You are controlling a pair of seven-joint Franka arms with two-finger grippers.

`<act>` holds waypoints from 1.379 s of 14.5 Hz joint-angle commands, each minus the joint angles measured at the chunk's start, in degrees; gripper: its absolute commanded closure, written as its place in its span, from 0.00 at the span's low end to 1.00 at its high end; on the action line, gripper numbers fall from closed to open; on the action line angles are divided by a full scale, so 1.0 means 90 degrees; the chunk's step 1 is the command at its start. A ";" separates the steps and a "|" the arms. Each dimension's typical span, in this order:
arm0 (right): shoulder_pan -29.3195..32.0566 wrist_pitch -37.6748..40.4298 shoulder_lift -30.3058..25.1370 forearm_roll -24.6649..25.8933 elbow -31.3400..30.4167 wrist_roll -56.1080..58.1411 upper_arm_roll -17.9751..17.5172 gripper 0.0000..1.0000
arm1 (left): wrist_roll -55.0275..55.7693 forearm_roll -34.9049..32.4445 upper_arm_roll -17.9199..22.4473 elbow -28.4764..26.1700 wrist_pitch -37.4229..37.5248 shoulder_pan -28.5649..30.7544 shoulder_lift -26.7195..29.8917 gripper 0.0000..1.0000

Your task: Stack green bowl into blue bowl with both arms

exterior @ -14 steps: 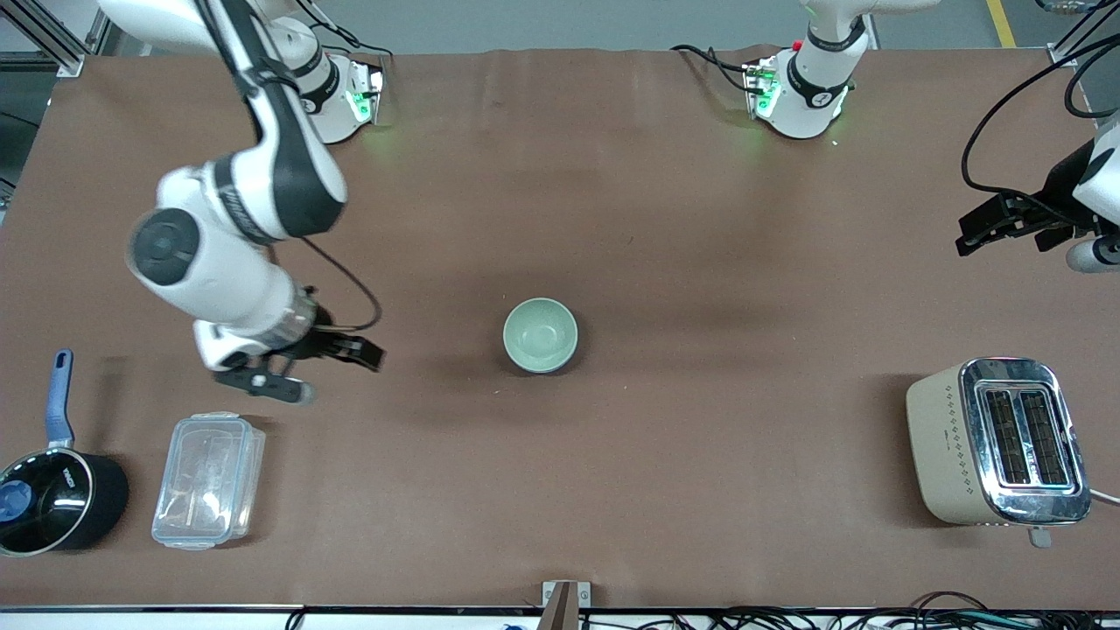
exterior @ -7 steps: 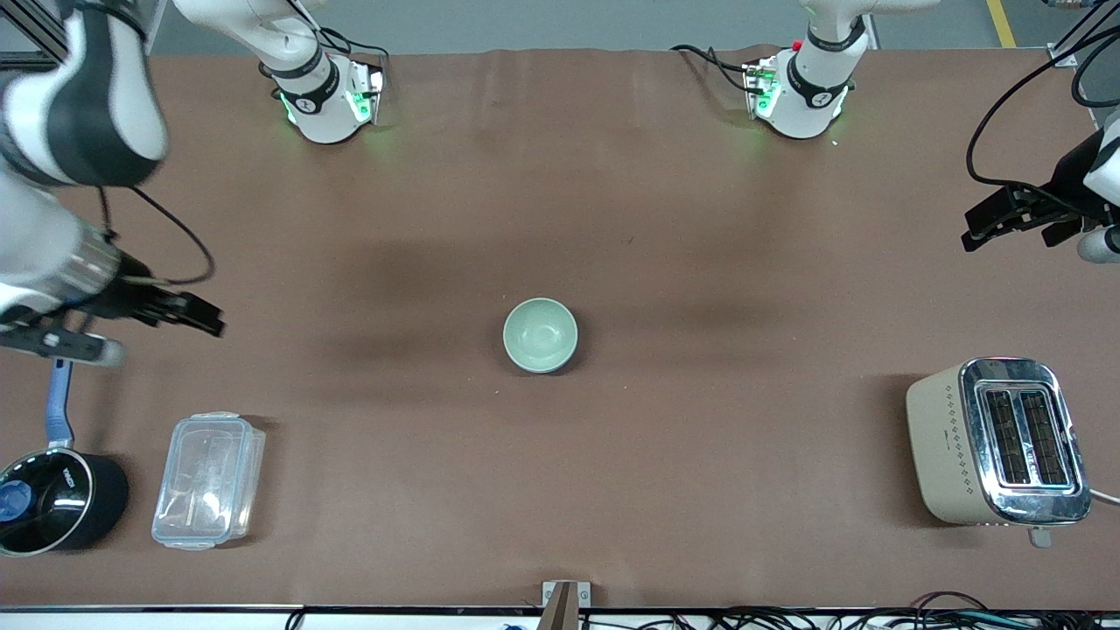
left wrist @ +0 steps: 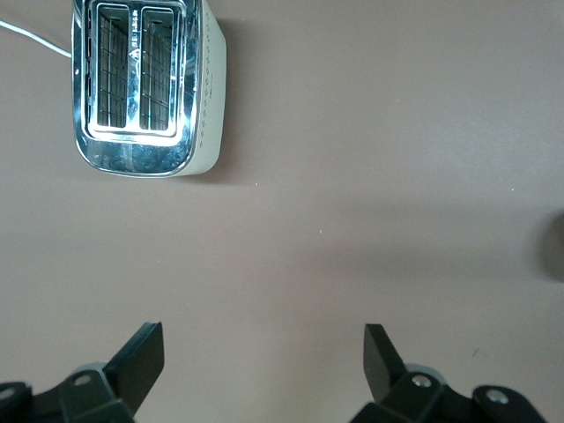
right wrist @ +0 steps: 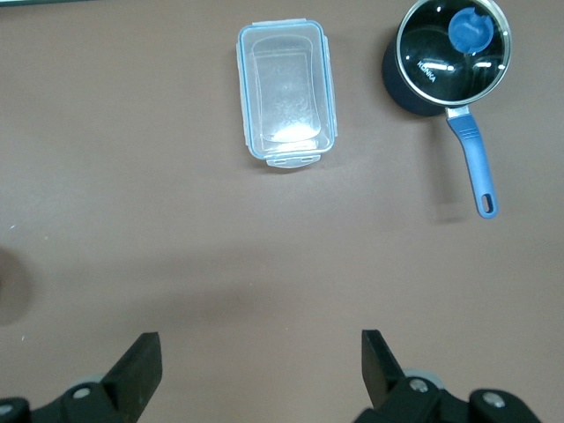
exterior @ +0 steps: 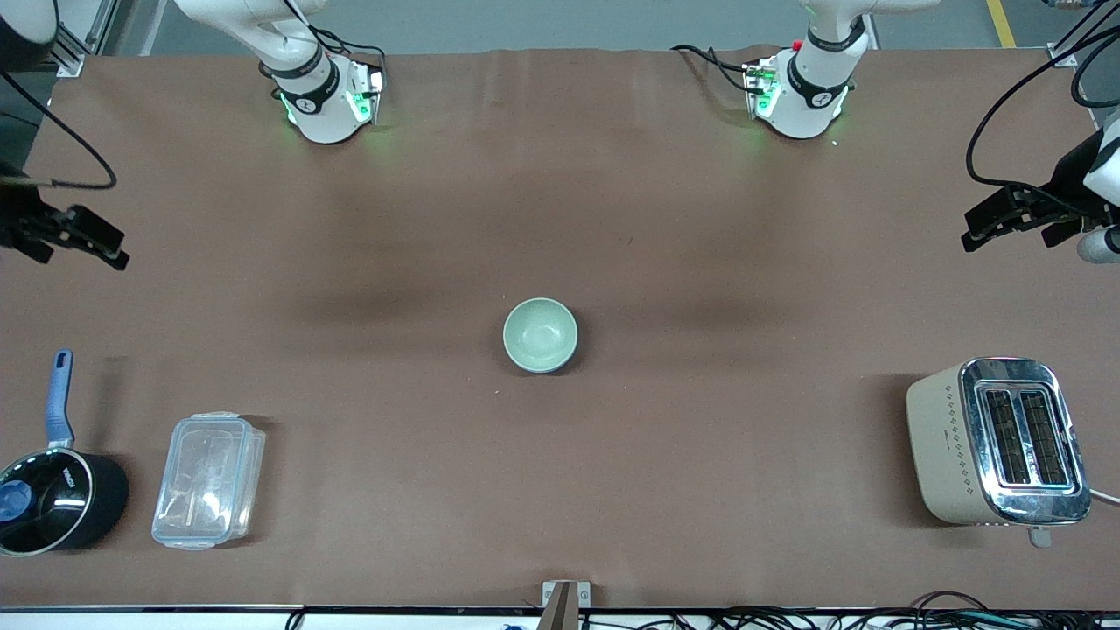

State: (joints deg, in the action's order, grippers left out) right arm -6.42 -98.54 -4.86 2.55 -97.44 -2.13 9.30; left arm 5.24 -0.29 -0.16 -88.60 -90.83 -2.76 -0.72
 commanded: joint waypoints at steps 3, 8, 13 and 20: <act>0.0020 0.0099 -0.0358 0.0146 -0.0170 0.0120 -0.0037 0.00 | 0.0023 0.0101 0.0018 -0.0009 -0.0005 -0.0016 0.0050 0.00; 0.0049 0.0694 -0.0096 0.0088 0.0444 0.0081 -0.0037 0.00 | 0.0013 0.0082 0.0008 -0.0009 -0.0005 -0.0026 0.0031 0.00; 0.0429 0.0743 0.0237 0.0039 0.0817 0.0236 -0.0105 0.00 | -0.0065 0.0033 0.0008 0.0001 0.0004 -0.0026 -0.0028 0.00; 0.0869 0.0851 0.0531 -0.0049 0.1266 0.0461 -0.0535 0.00 | -0.0113 0.0003 -0.0012 0.0001 0.0053 -0.0075 -0.0028 0.00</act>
State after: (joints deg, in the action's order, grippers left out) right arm -0.46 -92.14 -0.50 2.59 -87.62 1.38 6.37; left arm 5.11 -0.29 -0.34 -88.71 -90.80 -3.17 -1.17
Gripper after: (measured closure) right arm 0.000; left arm 0.000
